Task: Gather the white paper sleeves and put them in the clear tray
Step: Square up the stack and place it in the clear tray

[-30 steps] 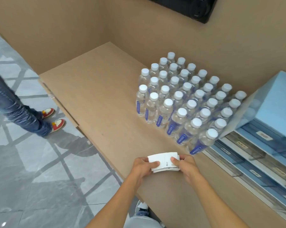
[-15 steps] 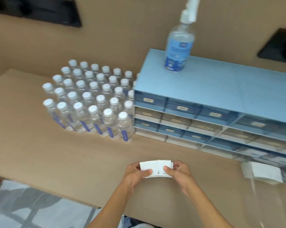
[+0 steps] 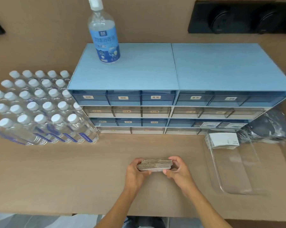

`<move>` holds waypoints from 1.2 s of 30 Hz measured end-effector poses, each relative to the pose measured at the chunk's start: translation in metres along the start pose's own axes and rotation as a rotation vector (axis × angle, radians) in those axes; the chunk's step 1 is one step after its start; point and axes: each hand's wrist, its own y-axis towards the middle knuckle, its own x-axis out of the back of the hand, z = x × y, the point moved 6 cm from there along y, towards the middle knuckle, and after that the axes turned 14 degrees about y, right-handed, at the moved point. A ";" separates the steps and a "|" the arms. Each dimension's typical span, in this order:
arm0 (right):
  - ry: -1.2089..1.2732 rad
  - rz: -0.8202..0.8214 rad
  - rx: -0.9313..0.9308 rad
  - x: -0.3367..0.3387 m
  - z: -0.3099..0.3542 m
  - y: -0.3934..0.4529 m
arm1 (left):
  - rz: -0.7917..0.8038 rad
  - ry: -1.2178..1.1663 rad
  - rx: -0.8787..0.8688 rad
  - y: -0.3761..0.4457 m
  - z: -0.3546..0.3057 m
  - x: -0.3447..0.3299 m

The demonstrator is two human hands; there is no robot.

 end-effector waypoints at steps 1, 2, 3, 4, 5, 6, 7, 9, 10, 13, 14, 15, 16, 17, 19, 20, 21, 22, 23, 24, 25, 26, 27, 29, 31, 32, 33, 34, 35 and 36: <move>0.026 -0.005 0.006 0.001 -0.002 -0.001 | -0.013 -0.002 -0.008 -0.001 0.000 -0.002; 0.048 -0.008 0.013 0.002 -0.004 -0.001 | -0.023 -0.005 -0.011 -0.001 0.001 -0.004; 0.065 -0.008 0.019 0.003 -0.006 -0.001 | -0.028 -0.010 -0.010 -0.002 0.003 -0.006; 0.074 -0.006 0.021 0.003 -0.008 -0.001 | -0.027 -0.018 -0.007 -0.002 0.005 -0.009; 0.074 -0.001 0.014 0.004 -0.011 0.000 | -0.025 -0.028 -0.003 -0.003 0.007 -0.011; 0.066 0.005 0.004 0.004 -0.014 0.000 | -0.025 -0.038 0.001 -0.004 0.010 -0.012; 0.057 0.008 -0.003 0.005 -0.017 0.000 | -0.027 -0.046 0.005 -0.005 0.012 -0.013; 0.060 0.011 -0.003 0.005 -0.021 0.000 | -0.022 -0.064 0.002 -0.006 0.014 -0.016; 0.078 0.014 -0.002 0.004 -0.023 0.000 | -0.013 -0.076 -0.003 -0.006 0.015 -0.018; 0.137 -0.001 -0.021 0.001 -0.027 -0.001 | 0.028 -0.149 0.020 -0.008 0.017 -0.023; 0.141 -0.021 -0.026 0.000 -0.029 -0.001 | 0.040 -0.187 0.044 -0.009 0.019 -0.026; 0.147 -0.044 -0.029 -0.001 -0.031 -0.001 | 0.050 -0.227 0.067 -0.010 0.021 -0.028; 0.164 -0.067 -0.029 -0.003 -0.033 0.000 | 0.056 -0.259 0.083 -0.011 0.023 -0.029; 0.193 -0.088 -0.028 -0.005 -0.035 0.000 | 0.060 -0.282 0.093 -0.011 0.024 -0.031; 0.254 -0.124 -0.031 -0.013 -0.038 0.000 | 0.072 -0.331 0.098 -0.013 0.025 -0.036; 0.276 -0.139 -0.034 -0.017 -0.039 -0.001 | 0.081 -0.366 0.099 -0.014 0.024 -0.039; 0.295 -0.150 -0.036 -0.020 -0.040 -0.001 | 0.088 -0.398 0.099 -0.016 0.023 -0.042; 0.311 -0.158 -0.036 -0.023 -0.040 -0.001 | 0.094 -0.425 0.095 -0.017 0.021 -0.044; 0.327 -0.167 -0.038 -0.024 -0.040 0.000 | 0.097 -0.454 0.088 -0.018 0.018 -0.046; 0.342 -0.173 -0.039 -0.026 -0.041 0.001 | 0.096 -0.495 0.087 -0.018 0.017 -0.047; 0.351 -0.176 -0.039 -0.026 -0.041 0.001 | 0.090 -0.550 0.106 -0.018 0.017 -0.048; 0.351 -0.178 -0.039 -0.026 -0.041 0.002 | 0.079 -0.604 0.142 -0.018 0.019 -0.049; 0.345 -0.180 -0.039 -0.026 -0.041 0.002 | 0.066 -0.632 0.174 -0.017 0.020 -0.050; 0.331 -0.184 -0.036 -0.026 -0.041 0.002 | 0.049 -0.614 0.196 -0.015 0.022 -0.052; 0.319 -0.190 -0.032 -0.026 -0.041 0.001 | 0.029 -0.561 0.169 -0.012 0.022 -0.053; 0.315 -0.193 -0.032 -0.026 -0.041 0.001 | 0.021 -0.542 0.150 -0.012 0.021 -0.053; 0.320 -0.196 -0.032 -0.026 -0.041 0.001 | 0.020 -0.535 0.132 -0.011 0.020 -0.053; 0.338 -0.199 -0.031 -0.027 -0.042 0.000 | 0.025 -0.541 0.115 -0.010 0.020 -0.053; 0.370 -0.202 -0.031 -0.028 -0.042 -0.001 | 0.031 -0.553 0.102 -0.011 0.020 -0.053; 0.413 -0.201 -0.033 -0.028 -0.043 -0.001 | 0.036 -0.570 0.096 -0.011 0.019 -0.053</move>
